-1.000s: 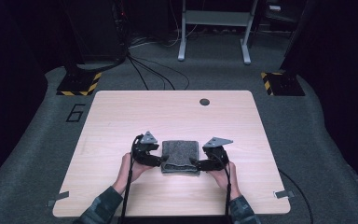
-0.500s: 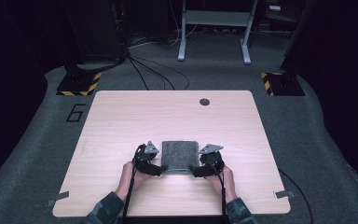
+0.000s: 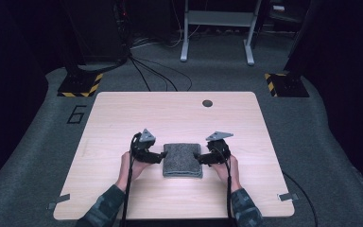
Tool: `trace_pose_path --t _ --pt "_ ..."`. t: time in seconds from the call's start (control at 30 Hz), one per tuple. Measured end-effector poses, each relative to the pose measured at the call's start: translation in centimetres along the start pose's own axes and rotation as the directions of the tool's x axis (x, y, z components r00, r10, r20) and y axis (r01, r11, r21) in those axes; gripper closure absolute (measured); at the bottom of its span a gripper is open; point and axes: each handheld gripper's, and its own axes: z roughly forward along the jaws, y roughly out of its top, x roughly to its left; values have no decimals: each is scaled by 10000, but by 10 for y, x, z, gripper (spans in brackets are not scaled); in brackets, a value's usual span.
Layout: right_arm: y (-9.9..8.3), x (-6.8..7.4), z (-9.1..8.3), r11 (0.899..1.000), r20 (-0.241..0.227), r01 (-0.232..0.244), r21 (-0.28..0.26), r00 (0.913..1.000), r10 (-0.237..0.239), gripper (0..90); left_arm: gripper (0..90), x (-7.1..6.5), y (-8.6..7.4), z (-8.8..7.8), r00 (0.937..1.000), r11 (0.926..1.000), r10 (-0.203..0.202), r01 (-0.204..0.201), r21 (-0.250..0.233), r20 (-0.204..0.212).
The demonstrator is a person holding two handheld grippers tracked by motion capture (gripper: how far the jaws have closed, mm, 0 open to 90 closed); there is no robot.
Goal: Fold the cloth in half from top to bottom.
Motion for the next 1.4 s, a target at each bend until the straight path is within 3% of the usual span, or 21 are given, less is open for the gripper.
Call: trace_pose_path --t 0.03,0.17,0.3,0.43,0.6,0.7,0.9,1.0,1.03,1.1,1.27,1.4 --pt "3 -3 3 9999 144 27 111 9999 -29 179 231 4 2 3 9997 9999 -127 127 16 197" --pt "7 -10 18 9991 453 -294 319 9986 279 182 235 8 3 20 9996 9991 -218 211 381 189" --pt "5 -14 27 9969 649 -331 707 9975 285 180 236 7 -2 31 9999 9950 157 -159 989 34" --pt "1 -15 32 9934 952 -268 1118 9953 162 180 232 9 -7 36 9998 9909 152 -170 1337 142" --pt "-4 -19 37 9909 979 -360 1297 9949 233 165 228 11 -12 39 9998 9921 -35 10 1252 203" --pt "-5 -21 41 9898 987 -351 1381 9949 215 146 224 11 -12 40 9999 9916 104 -116 1292 96" --pt "-6 -23 42 9906 1019 -338 1322 9946 203 131 206 10 -12 40 9999 9916 110 -104 1289 -42" --pt "-5 -24 42 9885 1042 -394 1458 9943 242 116 175 9 -11 38 9998 9918 -152 165 1269 -119" --pt "-5 -24 43 9886 1017 -412 1445 9945 266 114 156 10 -11 37 9998 9915 -73 93 1300 -160" --pt "-3 -25 41 9881 866 -484 1461 9956 359 100 153 10 -10 34 9996 9926 -279 281 1185 -30" --pt "0 -27 25 9931 1228 -447 1081 9919 313 91 141 8 -5 18 10000 9952 -84 86 974 -25" --pt "1 -22 7 9965 1231 -383 748 9920 289 97 123 4 -2 3 10000 9970 43 -48 770 57"
